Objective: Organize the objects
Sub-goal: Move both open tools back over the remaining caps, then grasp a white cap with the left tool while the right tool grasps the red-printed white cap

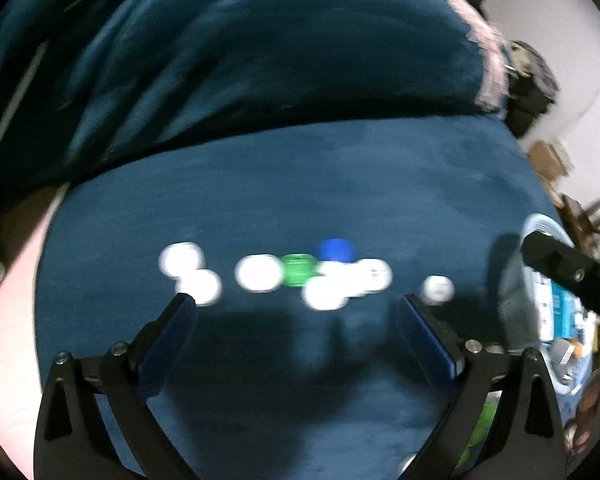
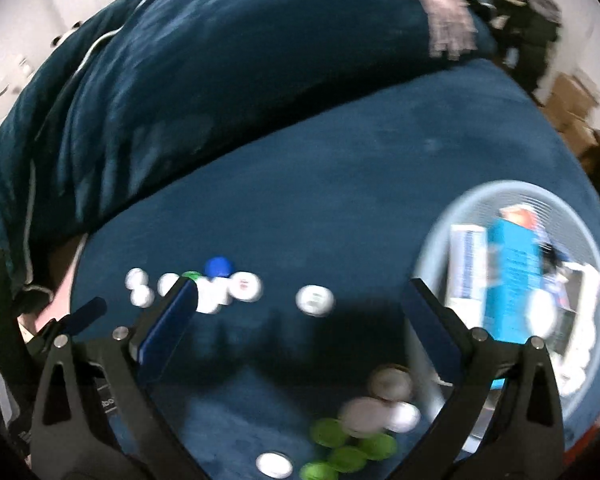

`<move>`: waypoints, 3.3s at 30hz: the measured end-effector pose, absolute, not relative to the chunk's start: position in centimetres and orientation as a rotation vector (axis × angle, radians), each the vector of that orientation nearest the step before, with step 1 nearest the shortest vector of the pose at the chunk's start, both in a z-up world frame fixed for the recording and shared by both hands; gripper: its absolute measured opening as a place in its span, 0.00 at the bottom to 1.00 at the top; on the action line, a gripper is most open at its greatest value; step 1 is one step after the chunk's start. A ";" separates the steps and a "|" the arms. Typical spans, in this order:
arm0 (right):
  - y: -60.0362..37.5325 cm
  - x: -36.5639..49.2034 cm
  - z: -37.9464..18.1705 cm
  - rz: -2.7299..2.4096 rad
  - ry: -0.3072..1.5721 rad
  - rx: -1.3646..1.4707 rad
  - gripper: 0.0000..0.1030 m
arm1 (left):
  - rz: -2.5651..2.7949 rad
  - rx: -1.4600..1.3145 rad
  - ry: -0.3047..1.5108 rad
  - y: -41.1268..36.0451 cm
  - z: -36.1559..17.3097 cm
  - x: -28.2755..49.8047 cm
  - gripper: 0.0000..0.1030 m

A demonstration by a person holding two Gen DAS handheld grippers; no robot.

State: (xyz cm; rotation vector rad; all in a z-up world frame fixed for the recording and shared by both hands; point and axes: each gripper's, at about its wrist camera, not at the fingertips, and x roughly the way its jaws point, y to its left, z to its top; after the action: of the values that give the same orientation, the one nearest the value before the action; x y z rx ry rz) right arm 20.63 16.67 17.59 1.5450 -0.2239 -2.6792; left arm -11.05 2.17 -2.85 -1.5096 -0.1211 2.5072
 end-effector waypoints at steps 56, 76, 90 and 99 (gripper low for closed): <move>11.1 14.6 7.8 -2.367 -0.264 1.863 0.40 | 2.556 -1.712 -0.062 -5.2 -7.0 -11.6 0.98; 10.9 13.3 7.2 -2.336 -0.364 1.864 0.32 | 2.479 -1.649 -0.071 -1.1 -8.0 -12.0 0.98; 13.2 15.1 9.8 -2.337 -0.395 1.790 0.33 | 2.414 -1.565 -0.001 4.7 -10.9 -13.4 0.68; 14.5 16.1 10.7 -2.340 -0.393 1.787 0.33 | 2.369 -1.548 -0.135 4.0 -10.6 -13.6 0.30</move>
State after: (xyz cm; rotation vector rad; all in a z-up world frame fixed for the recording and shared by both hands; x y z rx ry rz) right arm 16.06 14.50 10.73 1.7874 -0.3925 -2.3404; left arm -13.56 4.01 -10.57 -1.5481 -0.1351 2.3694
